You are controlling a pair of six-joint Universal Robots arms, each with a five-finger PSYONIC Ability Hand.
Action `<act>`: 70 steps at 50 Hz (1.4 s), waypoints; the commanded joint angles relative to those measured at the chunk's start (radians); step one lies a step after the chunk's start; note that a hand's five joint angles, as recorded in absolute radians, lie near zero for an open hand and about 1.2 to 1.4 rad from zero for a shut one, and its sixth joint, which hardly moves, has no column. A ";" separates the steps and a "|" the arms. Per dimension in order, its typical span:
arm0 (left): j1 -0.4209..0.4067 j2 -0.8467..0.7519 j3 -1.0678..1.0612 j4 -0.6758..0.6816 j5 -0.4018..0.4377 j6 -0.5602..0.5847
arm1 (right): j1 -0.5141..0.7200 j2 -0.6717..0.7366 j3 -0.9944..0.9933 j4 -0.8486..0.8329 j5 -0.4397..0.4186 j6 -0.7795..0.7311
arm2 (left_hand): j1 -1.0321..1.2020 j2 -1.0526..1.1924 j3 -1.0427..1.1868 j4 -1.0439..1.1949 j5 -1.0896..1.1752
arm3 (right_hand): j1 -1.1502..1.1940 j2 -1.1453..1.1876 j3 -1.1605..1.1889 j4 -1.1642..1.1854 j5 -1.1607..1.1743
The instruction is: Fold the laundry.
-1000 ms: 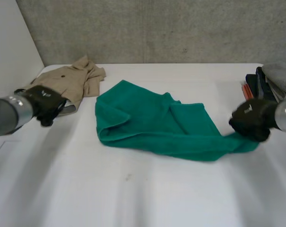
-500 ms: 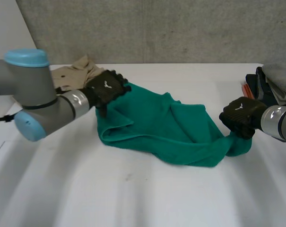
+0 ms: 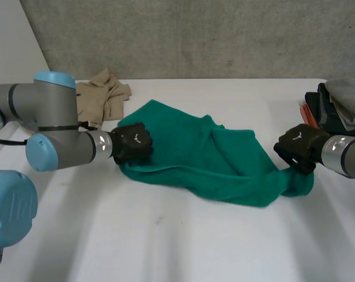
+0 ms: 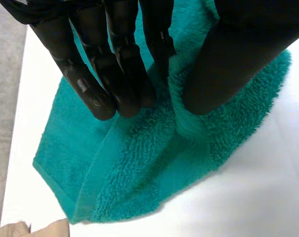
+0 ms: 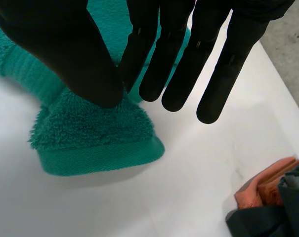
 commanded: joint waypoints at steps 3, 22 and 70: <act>-0.010 0.008 0.136 0.189 -0.036 -0.235 | 0.095 0.032 -0.164 -0.206 0.114 0.119 | 0.251 0.211 0.221 0.209 0.239 | 0.278 0.228 0.214 0.208 0.223; 0.042 0.289 0.135 0.691 -0.508 -0.872 | 0.161 -0.083 -0.235 -0.869 0.360 0.414 | 0.251 0.211 0.221 0.209 0.239 | 0.278 0.228 0.214 0.208 0.223; 0.117 0.554 -0.620 0.384 -0.381 -0.683 | 0.022 -0.026 -0.060 -0.084 0.020 0.132 | -0.868 -0.907 -0.897 -0.909 -0.879 | -0.726 -0.777 -0.791 -0.797 -0.781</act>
